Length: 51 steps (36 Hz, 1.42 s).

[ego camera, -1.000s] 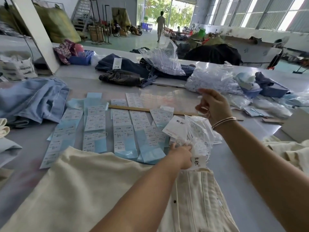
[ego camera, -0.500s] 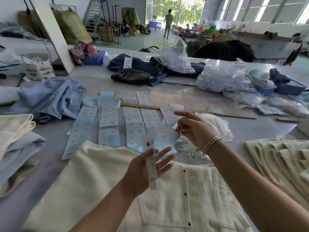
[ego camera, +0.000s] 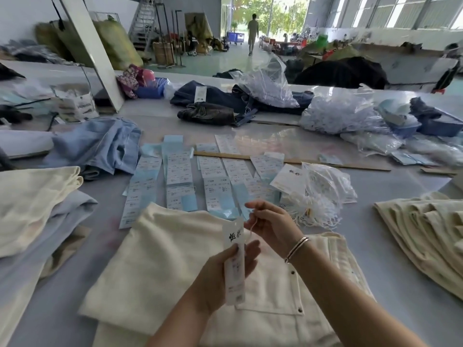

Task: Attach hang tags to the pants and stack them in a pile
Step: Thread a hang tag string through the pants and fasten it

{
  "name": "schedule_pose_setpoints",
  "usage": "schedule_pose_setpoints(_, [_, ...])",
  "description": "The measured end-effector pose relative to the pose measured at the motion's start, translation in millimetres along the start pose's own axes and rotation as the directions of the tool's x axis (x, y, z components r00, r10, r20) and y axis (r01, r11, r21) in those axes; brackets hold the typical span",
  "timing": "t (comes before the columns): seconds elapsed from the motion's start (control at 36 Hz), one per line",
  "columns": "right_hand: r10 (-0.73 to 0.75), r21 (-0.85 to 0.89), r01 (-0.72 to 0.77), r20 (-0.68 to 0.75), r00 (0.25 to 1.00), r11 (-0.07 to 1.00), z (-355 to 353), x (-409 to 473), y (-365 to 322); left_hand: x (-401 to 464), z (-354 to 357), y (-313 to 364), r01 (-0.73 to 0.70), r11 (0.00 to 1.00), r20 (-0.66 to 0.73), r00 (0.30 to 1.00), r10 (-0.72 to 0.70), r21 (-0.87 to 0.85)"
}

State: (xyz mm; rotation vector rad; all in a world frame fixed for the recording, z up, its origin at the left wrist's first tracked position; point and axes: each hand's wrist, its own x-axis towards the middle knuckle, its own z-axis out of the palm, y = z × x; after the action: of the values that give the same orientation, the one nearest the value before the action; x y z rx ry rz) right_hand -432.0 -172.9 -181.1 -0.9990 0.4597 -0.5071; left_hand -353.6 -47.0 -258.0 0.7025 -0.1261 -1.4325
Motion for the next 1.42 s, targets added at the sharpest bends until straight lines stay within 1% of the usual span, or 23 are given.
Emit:
schedule_pose_setpoints(0.08, [0.012,0.07,-0.01,-0.039,0.999,0.997,-4.5,-1.5,-0.6,0.7,-1.5,-2.3,-0.015,0.997,-0.111,0.994,0.023,0.07])
schedule_pose_setpoints(0.17, [0.026,0.072,-0.02,-0.088,0.996,0.997,-15.5,-2.6,0.9,0.8,-2.2,-2.4,-0.036,0.995,-0.155,0.987,0.051,0.094])
schedule_pose_setpoints(0.22, [0.01,-0.01,-0.012,-0.14,0.99,1.0,-23.7,-3.6,4.8,1.0,-2.1,-1.7,-0.077,0.995,-0.187,0.979,0.088,0.062])
schedule_pose_setpoints(0.28, [-0.029,-0.216,-0.015,-0.2,0.979,0.976,-30.8,-6.3,12.8,2.1,-1.2,-2.9,-0.117,0.993,-0.221,0.968,0.118,0.018])
schedule_pose_setpoints(0.33, [-0.071,-0.522,-0.054,-0.216,0.974,0.852,-35.4,-12.0,23.6,2.7,1.6,-6.3,-0.14,0.99,-0.252,0.958,0.139,0.016])
schedule_pose_setpoints(0.39, [-0.133,-0.807,-0.03,-0.133,0.982,0.59,-35.5,-19.4,35.6,1.9,4.7,-9.5,-0.158,0.986,-0.273,0.948,0.166,0.051])
schedule_pose_setpoints(0.42, [-0.15,-0.883,0.011,-0.067,0.986,0.469,-34.2,-22.6,41.8,0.6,6.5,-10.5,-0.163,0.984,-0.272,0.946,0.177,0.073])
schedule_pose_setpoints(0.44, [-0.14,-0.921,0.05,-0.005,0.99,0.387,-32.6,-25.5,47.1,-1.0,8.2,-11.0,-0.163,0.982,-0.267,0.946,0.183,0.094])
schedule_pose_setpoints(0.47, [-0.113,-0.937,0.079,0.042,0.993,0.342,-30.7,-27.7,51.0,-2.5,9.8,-11.1,-0.161,0.98,-0.261,0.947,0.185,0.114])
schedule_pose_setpoints(0.53, [-0.075,-0.947,0.095,0.075,0.994,0.307,-28.6,-28.8,53.0,-5.5,12.2,-10.9,-0.157,0.977,-0.258,0.947,0.19,0.144])
schedule_pose_setpoints(0.61, [-0.107,-0.947,0.084,0.053,0.993,0.311,-29.9,-27.2,48.2,-7.9,12.3,-11.3,-0.161,0.971,-0.262,0.943,0.204,0.176])
schedule_pose_setpoints(0.69, [-0.138,-0.976,0.06,0.031,0.99,0.209,-33.1,-25.9,46.7,-8.9,14.1,-11.0,-0.146,0.969,-0.262,0.945,0.197,0.201])
schedule_pose_setpoints(0.78, [-0.153,-0.97,0.059,0.023,0.988,0.236,-35.6,-27.9,48.1,-8.5,16.7,-11.1,-0.129,0.964,-0.249,0.95,0.187,0.233])
schedule_pose_setpoints(0.83, [-0.16,-0.972,0.084,0.049,0.986,0.218,-36.3,-30.3,49.3,-8.2,16.4,-10.0,-0.131,0.96,-0.252,0.948,0.194,0.247])
schedule_pose_setpoints(0.86, [-0.156,-0.966,0.093,0.056,0.986,0.243,-36.5,-31.7,49.7,-7.9,15.5,-9.0,-0.133,0.961,-0.259,0.946,0.197,0.244])
schedule_pose_setpoints(0.89, [-0.148,-0.946,0.092,0.047,0.988,0.311,-37.0,-33.2,50.0,-7.3,13.7,-8.0,-0.134,0.963,-0.266,0.944,0.196,0.235])
schedule_pose_setpoints(0.97, [-0.139,-0.791,0.024,-0.077,0.987,0.611,-38.7,-37.5,47.8,-5.9,12.1,-4.7,-0.134,0.962,-0.253,0.948,0.195,0.239])
schedule_pose_setpoints(1.03, [-0.12,-0.614,-0.045,-0.226,0.967,0.788,-44.3,-38.7,47.9,-3.3,12.6,-2.8,-0.142,0.926,-0.211,0.951,0.225,0.35])
schedule_pose_setpoints(1.08, [-0.076,-0.43,-0.082,-0.339,0.938,0.899,-49.9,-38.5,47.8,-1.3,15.4,-1.1,-0.124,0.889,-0.162,0.963,0.215,0.441])
schedule_pose_setpoints(1.14, [-0.06,-0.314,-0.071,-0.388,0.92,0.947,-53.2,-36.8,48.8,0.9,20.2,-0.6,-0.058,0.872,-0.156,0.976,0.151,0.485])
schedule_pose_setpoints(1.19, [-0.057,-0.26,-0.056,-0.406,0.912,0.964,-54.5,-35.8,50.2,4.4,26.0,-1.6,-0.007,0.846,-0.187,0.974,0.126,0.534])
schedule_pose_setpoints(1.28, [-0.076,-0.272,-0.033,-0.38,0.922,0.962,-55.3,-37.0,52.8,13.7,29.1,-4.5,-0.021,0.728,-0.187,0.961,0.204,0.685])
schedule_pose_setpoints(1.42, [-0.094,-0.231,0.004,-0.382,0.919,0.973,-59.8,-40.4,59.9,16.8,28.1,-12.1,-0.069,0.671,-0.186,0.936,0.3,0.738])
